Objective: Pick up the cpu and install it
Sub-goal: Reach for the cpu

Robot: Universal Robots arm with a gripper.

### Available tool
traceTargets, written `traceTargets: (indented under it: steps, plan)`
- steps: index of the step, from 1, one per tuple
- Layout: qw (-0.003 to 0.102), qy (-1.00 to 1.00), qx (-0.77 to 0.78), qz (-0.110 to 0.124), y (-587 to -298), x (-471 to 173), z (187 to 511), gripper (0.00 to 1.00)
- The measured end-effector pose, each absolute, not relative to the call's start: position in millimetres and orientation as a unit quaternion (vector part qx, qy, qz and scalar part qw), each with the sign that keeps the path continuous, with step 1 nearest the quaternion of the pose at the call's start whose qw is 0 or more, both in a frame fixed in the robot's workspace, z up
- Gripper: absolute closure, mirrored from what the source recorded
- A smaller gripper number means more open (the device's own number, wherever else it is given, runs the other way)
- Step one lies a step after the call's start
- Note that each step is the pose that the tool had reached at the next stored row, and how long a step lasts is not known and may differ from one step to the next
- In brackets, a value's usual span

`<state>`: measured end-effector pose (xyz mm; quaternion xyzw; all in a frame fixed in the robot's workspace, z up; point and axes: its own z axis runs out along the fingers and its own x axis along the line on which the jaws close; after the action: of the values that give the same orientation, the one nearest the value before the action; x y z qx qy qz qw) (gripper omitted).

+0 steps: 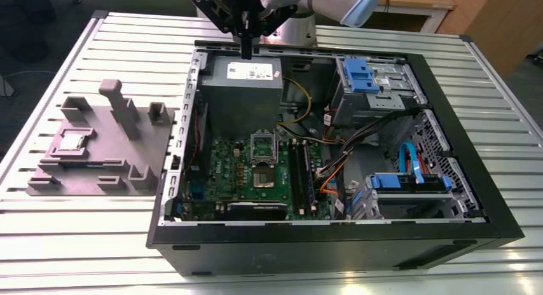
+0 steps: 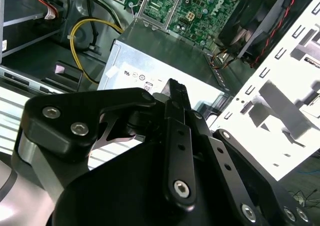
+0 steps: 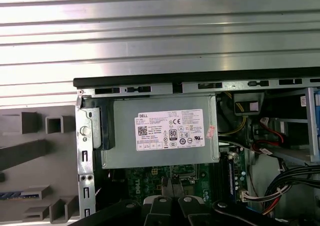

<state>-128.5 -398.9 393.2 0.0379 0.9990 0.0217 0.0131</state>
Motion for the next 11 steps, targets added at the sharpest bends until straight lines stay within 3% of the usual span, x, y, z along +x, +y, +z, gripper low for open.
traceTargets:
  steps: [11]
  plan:
    - [0.013, 0.999, 0.038, 0.022, -398.9, -129.6, 393.2, 0.9]
